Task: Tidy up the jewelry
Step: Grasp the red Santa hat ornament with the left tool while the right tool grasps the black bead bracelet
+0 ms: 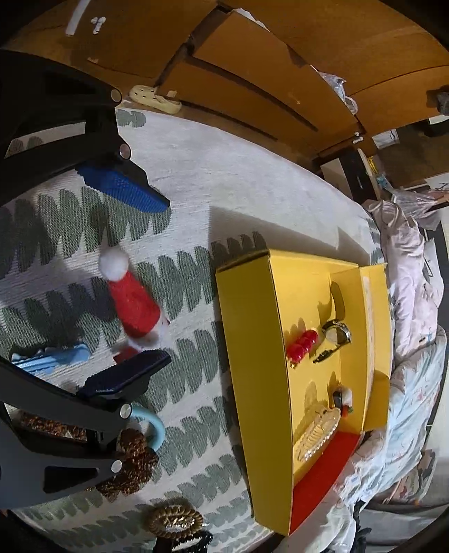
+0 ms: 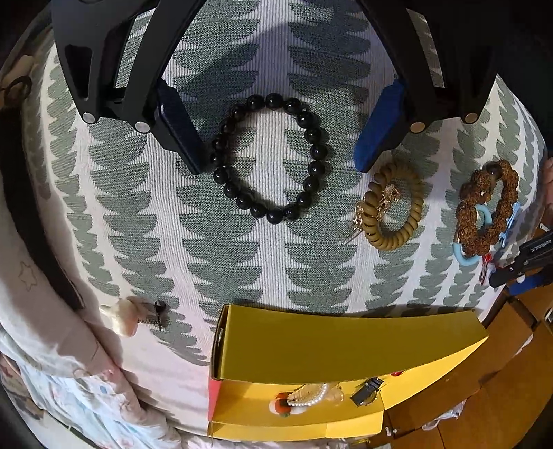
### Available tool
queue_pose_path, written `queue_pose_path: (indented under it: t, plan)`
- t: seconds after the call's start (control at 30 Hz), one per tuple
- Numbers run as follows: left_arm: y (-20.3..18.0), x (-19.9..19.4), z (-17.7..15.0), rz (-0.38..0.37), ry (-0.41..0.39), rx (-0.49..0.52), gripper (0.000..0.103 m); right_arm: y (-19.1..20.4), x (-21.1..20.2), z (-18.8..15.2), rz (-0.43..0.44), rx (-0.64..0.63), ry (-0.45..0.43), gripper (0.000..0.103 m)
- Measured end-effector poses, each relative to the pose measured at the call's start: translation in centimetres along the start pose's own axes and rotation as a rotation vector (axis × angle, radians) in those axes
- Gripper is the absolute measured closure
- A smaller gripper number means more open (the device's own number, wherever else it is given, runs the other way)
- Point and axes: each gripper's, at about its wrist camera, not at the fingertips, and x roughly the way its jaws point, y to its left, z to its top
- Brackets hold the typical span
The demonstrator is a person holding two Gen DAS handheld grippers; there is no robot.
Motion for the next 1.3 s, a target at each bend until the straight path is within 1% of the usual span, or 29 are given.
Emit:
queue_pose_path:
  t: [0.07, 0.13, 0.23, 0.33, 0.47, 0.53, 0.7, 0.77, 0.8, 0.87, 0.9, 0.93, 0.97, 1.0, 1.03, 1.07, 1.13, 1.17, 1.2, 1.27, 1.3]
  plan:
    - [0.0, -0.3, 0.0, -0.013, -0.008, -0.003, 0.022, 0.1, 0.0, -0.1, 0.000, 0.001, -0.002, 0.014]
    - [0.0, -0.6, 0.1, -0.029, -0.021, -0.007, 0.019, 0.1, 0.1, 0.0, 0.000, 0.000, -0.001, 0.013]
    - [-0.2, -0.6, 0.2, -0.036, -0.027, -0.002, 0.018, 0.3, 0.2, 0.0, -0.005, -0.008, -0.001, 0.011]
    - [-0.5, 0.0, 0.1, -0.030, -0.010, 0.006, 0.018, 0.5, 0.4, 0.0, -0.015, -0.017, -0.003, 0.010]
    - [-0.6, 1.7, -0.2, 0.000, 0.034, 0.016, 0.018, 0.5, 0.4, 0.0, -0.010, -0.012, -0.009, 0.010]
    - [-0.4, 2.4, -0.3, -0.020, 0.057, 0.000, 0.018, 0.4, 0.3, -0.1, -0.007, -0.009, -0.015, 0.013]
    - [0.4, 2.6, -0.3, -0.058, 0.079, -0.046, 0.018, -0.1, 0.0, -0.1, -0.007, 0.000, -0.016, 0.021]
    - [0.5, 2.7, -0.4, -0.065, 0.082, -0.050, 0.018, -0.3, -0.2, -0.1, -0.008, 0.004, -0.017, 0.026]
    - [0.5, 2.6, -0.4, -0.068, 0.082, -0.049, 0.019, -0.4, -0.3, -0.1, -0.009, 0.003, -0.019, 0.031]
    - [0.5, 2.6, -0.5, -0.078, 0.083, -0.050, 0.022, -0.6, -0.4, -0.1, -0.003, 0.012, -0.022, 0.037]
    - [0.5, 2.5, -0.5, -0.082, 0.083, -0.053, 0.026, -0.9, -0.5, -0.1, -0.003, 0.021, -0.023, 0.042]
    - [0.6, 2.5, -0.5, -0.084, 0.083, -0.055, 0.032, -1.1, -0.6, -0.1, -0.002, 0.029, -0.024, 0.046]
    - [0.6, 2.5, -0.5, -0.088, 0.084, -0.057, 0.035, -1.3, -0.6, -0.1, -0.001, 0.033, -0.025, 0.048]
    - [0.7, 2.5, -0.5, -0.086, 0.084, -0.059, 0.037, -1.5, -0.7, -0.1, 0.002, 0.042, -0.026, 0.053]
    - [0.7, 2.5, -0.5, -0.087, 0.083, -0.058, 0.043, -1.6, -0.8, -0.1, 0.005, 0.049, -0.025, 0.056]
    - [0.7, 2.4, -0.5, -0.090, 0.082, -0.057, 0.047, -1.8, -0.8, -0.2, 0.008, 0.051, -0.025, 0.056]
    - [0.7, 2.2, -0.5, -0.087, 0.083, -0.053, 0.063, -1.7, -0.9, -0.1, 0.004, 0.053, -0.027, 0.058]
    - [0.8, 2.2, -0.4, -0.090, 0.083, -0.053, 0.068, -1.4, -0.8, -0.1, -0.009, 0.039, -0.026, 0.058]
    - [0.8, 2.2, -0.4, -0.104, 0.088, -0.057, 0.077, -1.2, -0.8, 0.0, -0.020, 0.030, -0.026, 0.059]
    - [1.0, 2.2, -0.3, -0.111, 0.093, -0.067, 0.078, -1.0, -0.8, 0.0, -0.029, 0.026, -0.030, 0.061]
    - [1.1, 2.2, -0.3, -0.116, 0.095, -0.077, 0.080, -1.0, -1.0, 0.1, -0.030, 0.030, -0.045, 0.073]
